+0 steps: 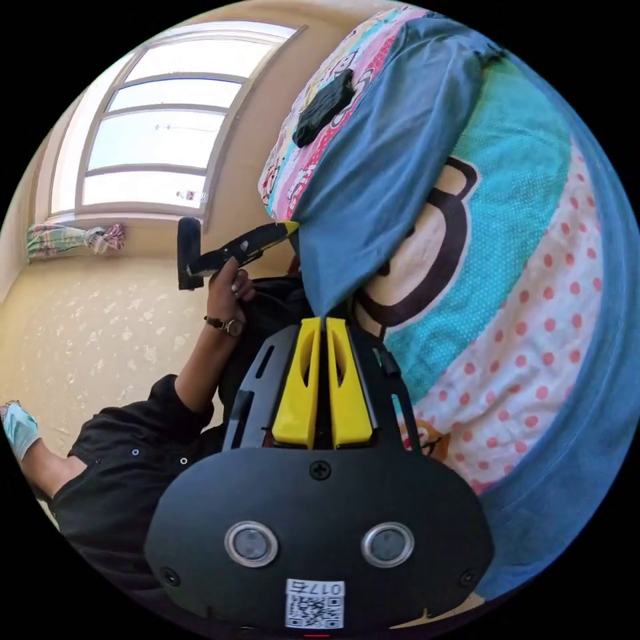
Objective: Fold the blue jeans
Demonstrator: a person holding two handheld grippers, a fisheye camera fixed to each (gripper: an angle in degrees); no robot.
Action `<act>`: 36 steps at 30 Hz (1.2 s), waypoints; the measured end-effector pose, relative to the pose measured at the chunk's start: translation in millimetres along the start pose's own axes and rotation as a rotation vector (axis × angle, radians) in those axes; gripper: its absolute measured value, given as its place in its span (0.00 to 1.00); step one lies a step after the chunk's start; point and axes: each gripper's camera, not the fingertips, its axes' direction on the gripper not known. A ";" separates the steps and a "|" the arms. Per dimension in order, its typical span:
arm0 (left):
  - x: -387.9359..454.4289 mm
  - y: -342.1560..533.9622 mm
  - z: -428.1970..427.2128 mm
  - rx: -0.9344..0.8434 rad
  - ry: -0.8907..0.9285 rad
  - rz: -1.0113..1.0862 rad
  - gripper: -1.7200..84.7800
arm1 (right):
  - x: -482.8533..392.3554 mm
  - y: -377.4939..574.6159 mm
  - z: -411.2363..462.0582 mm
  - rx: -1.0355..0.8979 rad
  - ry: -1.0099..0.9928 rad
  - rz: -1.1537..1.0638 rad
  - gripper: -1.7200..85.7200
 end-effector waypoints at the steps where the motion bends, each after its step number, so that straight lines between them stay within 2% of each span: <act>1: 0.5 2.4 -12.1 0.063 0.118 0.050 0.08 | 0.8 3.6 -15.3 0.052 0.045 0.015 0.06; 3: 4.1 7.5 -30.3 0.151 0.214 0.118 0.09 | 3.9 19.8 -76.1 0.238 0.302 0.104 0.09; 6: 9.3 11.9 -43.2 0.186 0.142 0.120 0.10 | 15.0 36.9 -128.8 0.347 0.601 0.237 0.13; 7: 9.4 11.4 -42.5 0.176 0.130 0.110 0.11 | 19.6 39.2 -135.4 0.345 0.632 0.263 0.13; 10: 8.4 6.0 -37.9 0.131 0.196 0.113 0.13 | 40.4 43.1 -138.0 0.262 0.748 0.314 0.11; 12: 7.7 4.8 -40.0 0.128 0.222 0.112 0.13 | 43.4 32.0 -107.0 0.110 0.843 0.265 0.06; 17: -0.2 10.8 -59.9 0.165 0.278 0.099 0.12 | 26.6 11.2 -66.9 0.015 1.050 0.293 0.06; 19: -5.9 12.9 -65.4 0.160 0.296 0.089 0.12 | 17.3 8.4 -72.3 0.046 1.026 0.345 0.07; 22: -18.5 16.4 -78.3 0.178 0.344 0.071 0.12 | 6.2 6.1 -88.5 0.067 0.902 0.392 0.15; 24: -27.3 18.4 -85.4 0.194 0.377 0.054 0.12 | 4.4 4.5 -100.1 0.050 0.708 0.413 0.22; 27: -42.0 22.2 -91.7 0.202 0.447 0.022 0.12 | 5.7 9.8 -112.1 0.058 0.529 0.424 0.23; 29: -46.0 24.3 -93.7 0.180 0.522 0.034 0.12 | 9.0 16.2 -117.0 0.051 0.496 0.452 0.22; 31: -37.3 24.7 -95.4 0.143 0.581 0.098 0.12 | 10.4 20.9 -118.8 0.017 0.540 0.473 0.21; 32: -27.9 26.5 -97.2 0.119 0.593 0.146 0.12 | 10.5 23.3 -118.0 -0.008 0.632 0.497 0.20; 33: -22.6 27.7 -98.1 0.107 0.589 0.169 0.12 | 11.4 25.1 -115.5 -0.032 0.733 0.515 0.17; 36: 2.9 32.9 -100.3 0.038 0.526 0.278 0.12 | 21.3 29.9 -103.6 -0.089 0.860 0.556 0.14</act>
